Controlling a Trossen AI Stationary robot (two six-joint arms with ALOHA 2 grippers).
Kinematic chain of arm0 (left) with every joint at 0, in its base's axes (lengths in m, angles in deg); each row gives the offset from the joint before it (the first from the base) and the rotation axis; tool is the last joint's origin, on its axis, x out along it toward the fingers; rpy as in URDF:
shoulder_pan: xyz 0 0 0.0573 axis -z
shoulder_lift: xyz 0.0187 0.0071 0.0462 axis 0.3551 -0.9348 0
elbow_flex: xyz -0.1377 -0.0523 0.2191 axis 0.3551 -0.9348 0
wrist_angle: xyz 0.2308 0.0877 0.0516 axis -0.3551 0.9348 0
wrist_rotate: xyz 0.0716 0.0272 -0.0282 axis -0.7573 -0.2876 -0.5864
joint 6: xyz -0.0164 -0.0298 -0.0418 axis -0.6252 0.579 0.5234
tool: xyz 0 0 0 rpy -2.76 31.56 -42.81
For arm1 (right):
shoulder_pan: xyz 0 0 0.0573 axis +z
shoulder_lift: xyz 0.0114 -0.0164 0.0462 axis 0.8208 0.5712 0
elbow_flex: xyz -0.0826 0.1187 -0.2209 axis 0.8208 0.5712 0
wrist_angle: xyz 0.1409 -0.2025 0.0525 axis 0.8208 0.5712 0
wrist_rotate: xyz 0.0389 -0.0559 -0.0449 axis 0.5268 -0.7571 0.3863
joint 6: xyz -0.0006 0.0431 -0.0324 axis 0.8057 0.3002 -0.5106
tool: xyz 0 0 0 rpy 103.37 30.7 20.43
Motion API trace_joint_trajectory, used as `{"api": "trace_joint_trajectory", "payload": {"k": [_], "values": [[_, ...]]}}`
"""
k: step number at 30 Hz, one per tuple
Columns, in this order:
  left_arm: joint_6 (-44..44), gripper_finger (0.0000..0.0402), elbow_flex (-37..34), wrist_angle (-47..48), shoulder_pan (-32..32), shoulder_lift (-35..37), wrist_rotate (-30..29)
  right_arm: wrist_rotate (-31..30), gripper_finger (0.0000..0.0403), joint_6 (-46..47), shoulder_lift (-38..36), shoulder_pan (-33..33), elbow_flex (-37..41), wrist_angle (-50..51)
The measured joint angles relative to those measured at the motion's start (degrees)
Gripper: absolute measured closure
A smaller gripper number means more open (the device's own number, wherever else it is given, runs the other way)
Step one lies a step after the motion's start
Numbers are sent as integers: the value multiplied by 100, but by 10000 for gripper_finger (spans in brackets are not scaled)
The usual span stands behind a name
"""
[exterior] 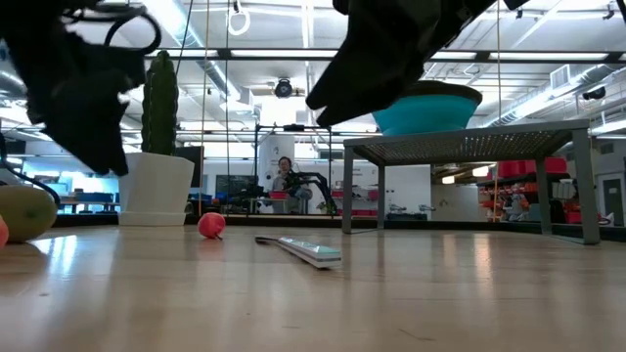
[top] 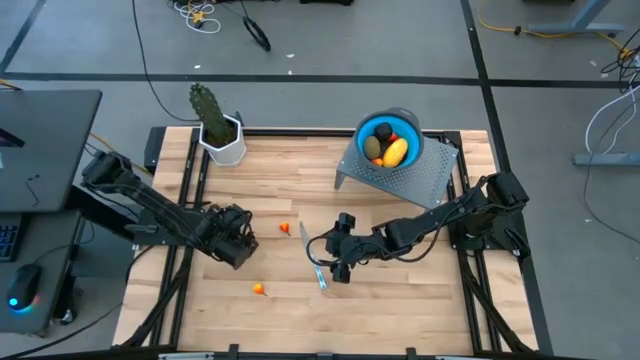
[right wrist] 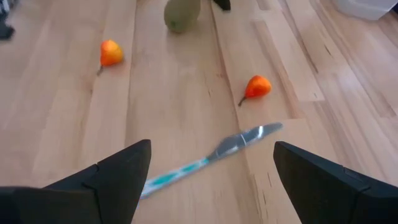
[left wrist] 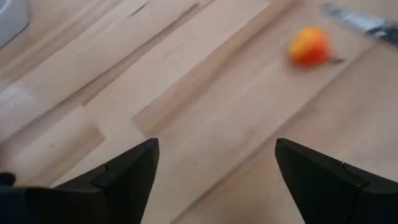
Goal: Pick & Place Fruit
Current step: Put the brown kiwi in the blue strainer bowl on the shelf
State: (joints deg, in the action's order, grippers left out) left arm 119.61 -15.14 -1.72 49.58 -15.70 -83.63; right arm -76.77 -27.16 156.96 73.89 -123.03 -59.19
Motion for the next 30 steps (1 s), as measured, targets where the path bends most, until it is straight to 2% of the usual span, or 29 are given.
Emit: {"api": "trace_joint_trajectory", "payload": {"k": [8,18,30], "values": [[-508,69,756,438,-124,36,596,0,52,-411,0,-7,2,124],[-1227,69,1078,401,-125,36,950,221,52,-1426,0,-7,2,139],[-36,87,1233,301,-114,36,1162,247,52,-1834,0,-72,2,417]]}}
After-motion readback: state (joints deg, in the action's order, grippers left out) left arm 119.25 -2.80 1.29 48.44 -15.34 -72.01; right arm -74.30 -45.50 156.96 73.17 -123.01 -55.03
